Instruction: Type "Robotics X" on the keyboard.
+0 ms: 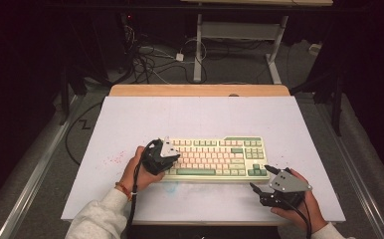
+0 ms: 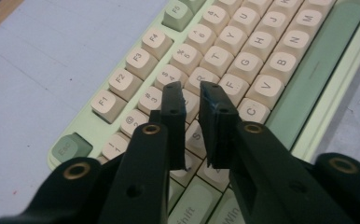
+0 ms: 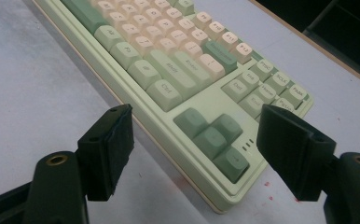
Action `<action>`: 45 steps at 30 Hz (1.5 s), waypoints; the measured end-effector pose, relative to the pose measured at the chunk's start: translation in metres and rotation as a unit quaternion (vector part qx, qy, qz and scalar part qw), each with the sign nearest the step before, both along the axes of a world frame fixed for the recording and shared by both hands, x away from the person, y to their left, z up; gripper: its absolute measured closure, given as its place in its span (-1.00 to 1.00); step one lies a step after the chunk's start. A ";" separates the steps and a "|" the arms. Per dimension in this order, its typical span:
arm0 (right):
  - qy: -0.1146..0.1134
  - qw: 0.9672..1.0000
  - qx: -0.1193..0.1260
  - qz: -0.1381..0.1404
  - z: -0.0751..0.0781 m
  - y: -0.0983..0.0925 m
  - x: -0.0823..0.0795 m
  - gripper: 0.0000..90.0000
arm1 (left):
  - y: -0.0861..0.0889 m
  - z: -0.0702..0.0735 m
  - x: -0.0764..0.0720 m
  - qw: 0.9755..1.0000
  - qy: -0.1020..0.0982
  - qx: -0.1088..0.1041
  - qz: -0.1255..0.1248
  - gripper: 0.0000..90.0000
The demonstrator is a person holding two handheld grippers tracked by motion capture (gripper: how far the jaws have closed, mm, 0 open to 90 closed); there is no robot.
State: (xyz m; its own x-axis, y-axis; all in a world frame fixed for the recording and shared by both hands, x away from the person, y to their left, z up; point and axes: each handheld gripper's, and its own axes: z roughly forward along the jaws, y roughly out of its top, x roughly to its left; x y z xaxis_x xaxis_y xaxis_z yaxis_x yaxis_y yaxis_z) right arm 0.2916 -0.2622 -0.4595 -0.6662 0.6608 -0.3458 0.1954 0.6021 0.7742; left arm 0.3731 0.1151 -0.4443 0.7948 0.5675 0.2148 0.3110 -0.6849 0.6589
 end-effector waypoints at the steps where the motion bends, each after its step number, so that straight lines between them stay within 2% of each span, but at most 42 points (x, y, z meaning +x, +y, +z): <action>1: 0.000 1.000 0.000 0.000 0.000 0.000 0.000 -0.39 | 0.000 0.000 0.000 1.000 -0.002 0.000 0.000 0.69; 8: 0.001 1.000 0.001 -0.001 0.000 0.000 0.000 -0.39 | 0.000 0.002 -0.002 1.000 -0.014 -0.008 0.007 0.46; 15: 0.001 1.000 0.001 -0.001 0.000 0.000 0.000 -0.39 | 0.000 0.004 -0.004 0.999 -0.033 -0.010 0.018 0.13; 21: 0.000 1.000 0.002 -0.001 0.000 0.000 0.000 -0.39 | 0.002 0.008 -0.008 0.998 -0.052 -0.031 0.022 -0.22; 22: 0.001 1.000 0.002 -0.002 0.000 -0.001 0.001 -0.39 | 0.002 0.009 -0.009 0.997 -0.060 -0.032 0.022 -0.28; 27: 0.001 1.000 0.004 -0.004 0.001 -0.002 0.001 -0.39 | 0.000 0.011 -0.013 0.996 -0.070 -0.039 0.025 -0.45; 32: 0.001 1.000 0.003 -0.009 0.001 -0.002 0.002 -0.39 | 0.002 0.013 -0.017 0.996 -0.079 -0.045 0.020 -0.50; 35: 0.004 1.000 0.008 -0.015 0.001 -0.002 0.003 -0.39 | 0.002 0.014 -0.019 0.995 -0.087 -0.037 0.017 -0.51; 40: 0.007 1.000 0.017 -0.022 0.003 -0.004 0.004 -0.42 | 0.006 0.016 -0.024 0.994 -0.101 -0.039 0.016 -0.51; 45: 0.006 1.000 0.018 -0.023 0.004 -0.004 0.004 -0.43 | 0.014 0.016 -0.028 0.994 -0.100 -0.052 0.018 -0.51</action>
